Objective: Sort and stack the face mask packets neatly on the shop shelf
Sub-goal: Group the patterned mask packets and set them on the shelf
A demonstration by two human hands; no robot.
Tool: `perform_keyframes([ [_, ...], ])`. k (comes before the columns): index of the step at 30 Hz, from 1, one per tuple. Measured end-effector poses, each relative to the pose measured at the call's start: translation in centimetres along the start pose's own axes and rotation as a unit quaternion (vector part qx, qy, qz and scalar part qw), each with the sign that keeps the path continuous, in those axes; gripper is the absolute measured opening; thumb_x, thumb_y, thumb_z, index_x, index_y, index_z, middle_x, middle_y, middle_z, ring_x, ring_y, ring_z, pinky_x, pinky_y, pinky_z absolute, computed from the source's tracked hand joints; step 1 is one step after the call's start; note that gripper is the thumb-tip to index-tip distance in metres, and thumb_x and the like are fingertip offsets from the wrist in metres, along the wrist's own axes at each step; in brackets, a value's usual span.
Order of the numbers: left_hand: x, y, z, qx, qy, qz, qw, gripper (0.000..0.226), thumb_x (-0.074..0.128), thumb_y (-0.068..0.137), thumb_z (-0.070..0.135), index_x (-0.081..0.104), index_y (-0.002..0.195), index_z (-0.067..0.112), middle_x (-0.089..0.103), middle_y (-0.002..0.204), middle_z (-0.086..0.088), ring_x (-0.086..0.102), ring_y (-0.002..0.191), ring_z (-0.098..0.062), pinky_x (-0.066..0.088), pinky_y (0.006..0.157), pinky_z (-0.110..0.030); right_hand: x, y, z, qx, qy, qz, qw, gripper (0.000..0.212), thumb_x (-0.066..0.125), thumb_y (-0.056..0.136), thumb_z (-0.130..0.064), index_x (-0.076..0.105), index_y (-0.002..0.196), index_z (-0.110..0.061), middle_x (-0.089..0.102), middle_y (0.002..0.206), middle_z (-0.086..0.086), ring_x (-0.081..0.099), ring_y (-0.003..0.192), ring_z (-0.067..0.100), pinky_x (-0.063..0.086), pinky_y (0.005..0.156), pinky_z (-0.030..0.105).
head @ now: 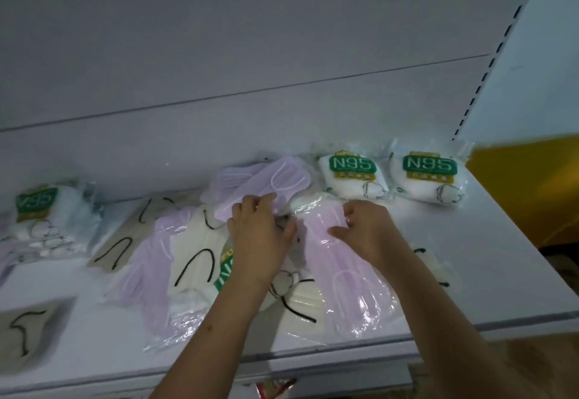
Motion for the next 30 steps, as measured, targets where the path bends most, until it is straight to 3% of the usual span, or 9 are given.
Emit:
perform_keyframes([
  [4, -0.5, 4.8, -2.9, -0.076, 0.093, -0.038, 0.992, 0.075, 0.051, 0.095, 0.052, 0.029, 0.152, 0.008, 0.043, 0.146, -0.019, 0.038, 0.133, -0.039, 0.031, 0.106, -0.048, -2.1, -0.2, -0.1, -0.003, 0.226, 0.029, 0.974, 0.047, 0.074, 0.087, -0.023, 0.037, 0.06, -0.015, 0.034, 0.056, 0.003, 0.03, 0.053, 0.015, 0.027, 0.052, 0.024],
  [6, -0.5, 5.8, -3.8, -0.077, 0.161, -0.077, 0.981, 0.057, 0.053, 0.092, 0.051, 0.049, 0.137, 0.017, 0.056, 0.131, -0.015, 0.048, 0.121, -0.037, 0.037, 0.099, -0.045, -1.4, -0.6, -0.2, 0.035, 0.407, -0.011, 0.913, 0.032, 0.071, 0.09, -0.021, 0.052, 0.069, -0.006, 0.048, 0.063, 0.013, 0.047, 0.056, 0.021, 0.041, 0.057, 0.031],
  [8, -1.5, 6.0, -3.6, -0.034, 0.164, -0.043, 0.985, 0.024, 0.054, 0.089, 0.039, 0.065, 0.105, 0.024, 0.066, 0.104, -0.005, 0.056, 0.102, -0.032, 0.04, 0.086, -0.039, 0.4, -1.0, -0.7, 0.062, 0.531, -0.076, 0.842, 0.021, 0.064, 0.094, -0.02, 0.068, 0.1, 0.001, 0.072, 0.096, 0.019, 0.07, 0.091, 0.035, 0.056, 0.086, 0.046],
  [13, -4.7, 4.2, -1.9, 0.008, -0.154, -0.01, 0.988, 0.008, 0.068, 0.088, 0.02, 0.068, 0.082, 0.014, 0.066, 0.078, 0.004, 0.061, 0.075, -0.014, 0.037, 0.063, -0.025, 2.8, -1.1, -4.7, 0.0, 0.632, -0.1, 0.768, 0.045, 0.06, 0.094, -0.026, 0.056, 0.135, -0.007, 0.063, 0.13, 0.02, 0.058, 0.124, 0.035, 0.044, 0.105, 0.05],
  [17, -4.0, 1.7, 0.1, 0.001, -0.394, -0.206, 0.896, 0.012, 0.07, 0.086, 0.005, 0.071, 0.096, 0.012, 0.071, 0.073, 0.007, 0.066, 0.065, -0.01, 0.05, 0.062, -0.019, 2.0, -0.8, -5.9, -0.011, 0.618, -0.077, 0.782, 0.035, 0.059, 0.094, -0.02, 0.063, 0.127, -0.008, 0.066, 0.123, 0.02, 0.061, 0.118, 0.037, 0.049, 0.1, 0.05],
  [23, -2.5, 1.9, -1.2, -0.095, -0.531, -0.26, 0.801, 0.015, 0.062, 0.095, 0.004, 0.068, 0.109, 0.003, 0.073, 0.075, 0.001, 0.064, 0.058, -0.008, 0.048, 0.05, -0.017, 2.8, -0.8, -5.3, 0.027, 0.627, -0.143, 0.765, 0.045, 0.053, 0.097, -0.021, 0.05, 0.139, -0.004, 0.064, 0.126, 0.021, 0.064, 0.115, 0.036, 0.053, 0.096, 0.049],
  [26, -2.0, 4.9, -3.5, -0.068, -0.423, -0.183, 0.885, 0.018, 0.057, 0.101, 0.024, 0.072, 0.094, 0.017, 0.074, 0.081, 0.002, 0.067, 0.074, -0.014, 0.057, 0.074, -0.028, 2.2, -0.5, -3.4, 0.046, 0.616, -0.068, 0.783, 0.047, 0.063, 0.092, -0.015, 0.052, 0.138, -0.01, 0.062, 0.129, 0.022, 0.066, 0.11, 0.036, 0.053, 0.096, 0.052],
  [28, -3.1, 8.3, -5.0, 0.01, -0.203, -0.09, 0.975, 0.023, 0.059, 0.099, 0.031, 0.067, 0.113, 0.015, 0.071, 0.111, -0.005, 0.066, 0.105, -0.024, 0.051, 0.094, -0.035, 1.0, -0.5, -1.9, 0.055, 0.596, -0.005, 0.801, 0.042, 0.064, 0.092, -0.011, 0.058, 0.133, -0.019, 0.067, 0.124, 0.015, 0.068, 0.108, 0.034, 0.054, 0.094, 0.051],
  [30, -2.6, 10.4, -6.4, 0.036, 0.018, -0.118, 0.992, 0.066, 0.066, 0.09, 0.047, 0.045, 0.144, 0.016, 0.053, 0.143, -0.009, 0.051, 0.129, -0.03, 0.041, 0.102, -0.038, 0.2, -0.9, -1.1, 0.06, 0.597, 0.002, 0.8, 0.036, 0.063, 0.093, -0.013, 0.062, 0.128, -0.016, 0.069, 0.118, 0.015, 0.069, 0.106, 0.032, 0.055, 0.091, 0.049],
])
Point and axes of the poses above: each hand's wrist, its own y-axis towards the middle knuckle, its own x-axis out of the palm, z = x × y, the point moved 7 cm from there along y, towards the middle knuckle
